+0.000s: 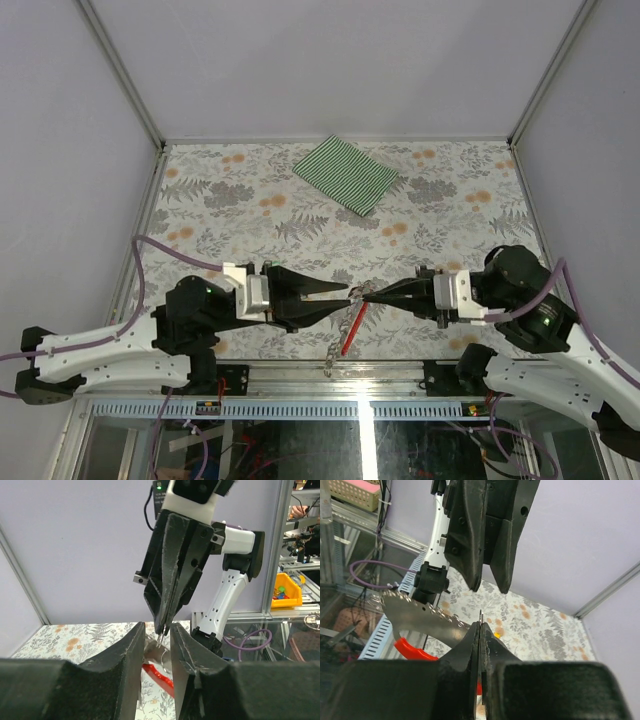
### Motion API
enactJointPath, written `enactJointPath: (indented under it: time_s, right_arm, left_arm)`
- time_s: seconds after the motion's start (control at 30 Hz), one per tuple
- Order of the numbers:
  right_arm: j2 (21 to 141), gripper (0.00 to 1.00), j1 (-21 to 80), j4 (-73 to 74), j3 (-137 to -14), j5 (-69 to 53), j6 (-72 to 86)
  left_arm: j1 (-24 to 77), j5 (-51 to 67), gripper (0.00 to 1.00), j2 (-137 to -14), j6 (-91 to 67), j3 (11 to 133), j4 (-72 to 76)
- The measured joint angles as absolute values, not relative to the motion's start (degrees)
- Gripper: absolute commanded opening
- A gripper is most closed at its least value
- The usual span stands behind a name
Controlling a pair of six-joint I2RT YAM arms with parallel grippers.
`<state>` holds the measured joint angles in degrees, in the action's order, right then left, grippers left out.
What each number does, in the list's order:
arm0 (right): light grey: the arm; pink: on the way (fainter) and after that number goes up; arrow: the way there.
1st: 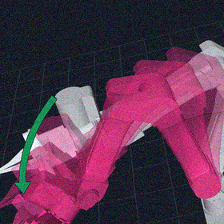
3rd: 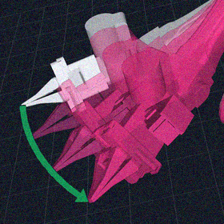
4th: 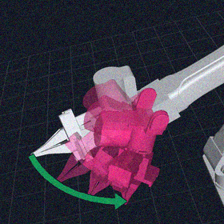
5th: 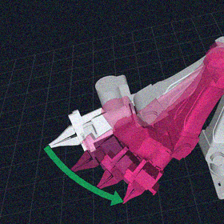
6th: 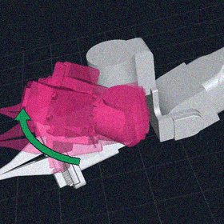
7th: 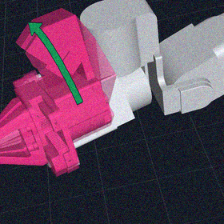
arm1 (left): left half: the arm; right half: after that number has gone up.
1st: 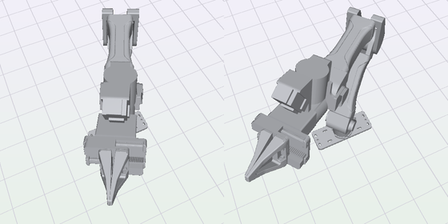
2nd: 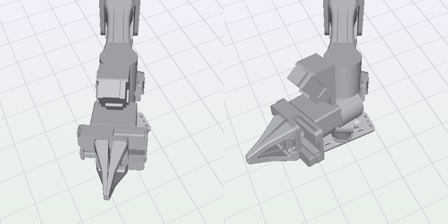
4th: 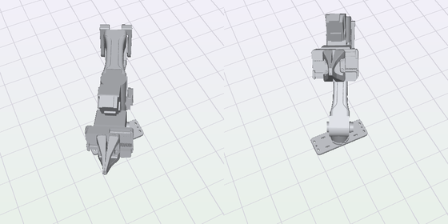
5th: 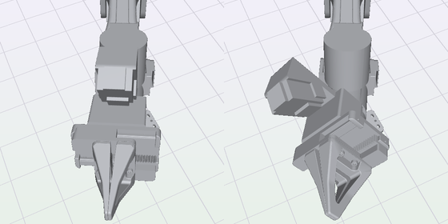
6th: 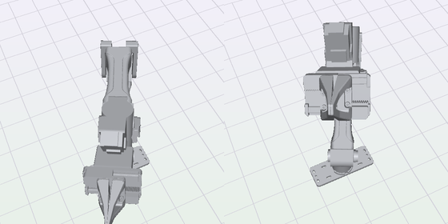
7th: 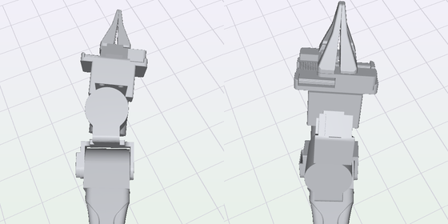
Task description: Put the keys on the keyring
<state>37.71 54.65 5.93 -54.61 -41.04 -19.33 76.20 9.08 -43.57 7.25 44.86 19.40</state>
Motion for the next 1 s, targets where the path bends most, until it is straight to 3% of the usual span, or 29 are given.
enactJointPath:
  time_s: [0.63,1.0]
  right_arm:
    - [34.3,0.00,54.7,11.5,-54.4,-38.0,-34.3]
    - [29.9,0.00,54.7,2.3,-46.8,-38.7,-34.9]
  left_arm:
    - [76.2,1.0,0.31,-41.1,3.5,43.3,14.0]
    - [76.2,2.4,0.32,-41.1,3.0,43.3,13.3]
